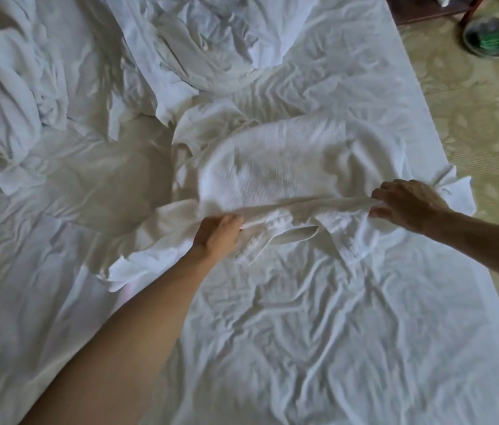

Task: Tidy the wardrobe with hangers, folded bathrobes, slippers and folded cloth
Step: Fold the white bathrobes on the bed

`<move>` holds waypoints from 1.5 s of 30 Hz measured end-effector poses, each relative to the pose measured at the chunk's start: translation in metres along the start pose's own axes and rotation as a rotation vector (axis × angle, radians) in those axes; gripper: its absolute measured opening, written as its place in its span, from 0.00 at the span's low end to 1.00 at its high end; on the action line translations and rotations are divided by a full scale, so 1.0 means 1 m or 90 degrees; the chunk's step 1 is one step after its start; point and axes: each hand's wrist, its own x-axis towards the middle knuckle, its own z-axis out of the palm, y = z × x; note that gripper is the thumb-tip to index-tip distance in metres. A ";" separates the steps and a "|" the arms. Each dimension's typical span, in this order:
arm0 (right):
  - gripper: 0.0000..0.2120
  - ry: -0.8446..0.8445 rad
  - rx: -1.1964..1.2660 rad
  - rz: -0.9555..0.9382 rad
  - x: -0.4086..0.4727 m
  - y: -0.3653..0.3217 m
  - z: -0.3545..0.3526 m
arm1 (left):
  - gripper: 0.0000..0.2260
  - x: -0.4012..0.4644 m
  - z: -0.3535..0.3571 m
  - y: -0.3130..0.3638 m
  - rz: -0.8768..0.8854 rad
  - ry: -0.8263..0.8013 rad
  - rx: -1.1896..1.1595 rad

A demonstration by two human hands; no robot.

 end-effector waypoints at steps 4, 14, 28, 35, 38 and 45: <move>0.13 0.078 0.055 0.011 -0.011 -0.002 -0.016 | 0.07 -0.016 -0.023 0.005 -0.090 0.056 -0.096; 0.06 0.142 0.037 -0.045 -0.069 0.026 -0.245 | 0.09 -0.073 -0.300 0.003 -0.097 -0.097 0.000; 0.16 0.453 -0.040 0.209 -0.173 0.001 -0.568 | 0.10 -0.122 -0.637 0.053 -0.305 0.379 0.066; 0.12 0.656 0.044 0.270 -0.264 -0.043 -0.628 | 0.09 -0.203 -0.701 0.065 -0.347 0.538 0.077; 0.13 0.702 0.058 0.281 -0.294 -0.060 -0.635 | 0.11 -0.245 -0.706 0.063 -0.367 0.561 0.114; 0.15 0.748 0.145 0.329 -0.356 -0.101 -0.652 | 0.09 -0.340 -0.731 0.068 -0.363 0.624 0.130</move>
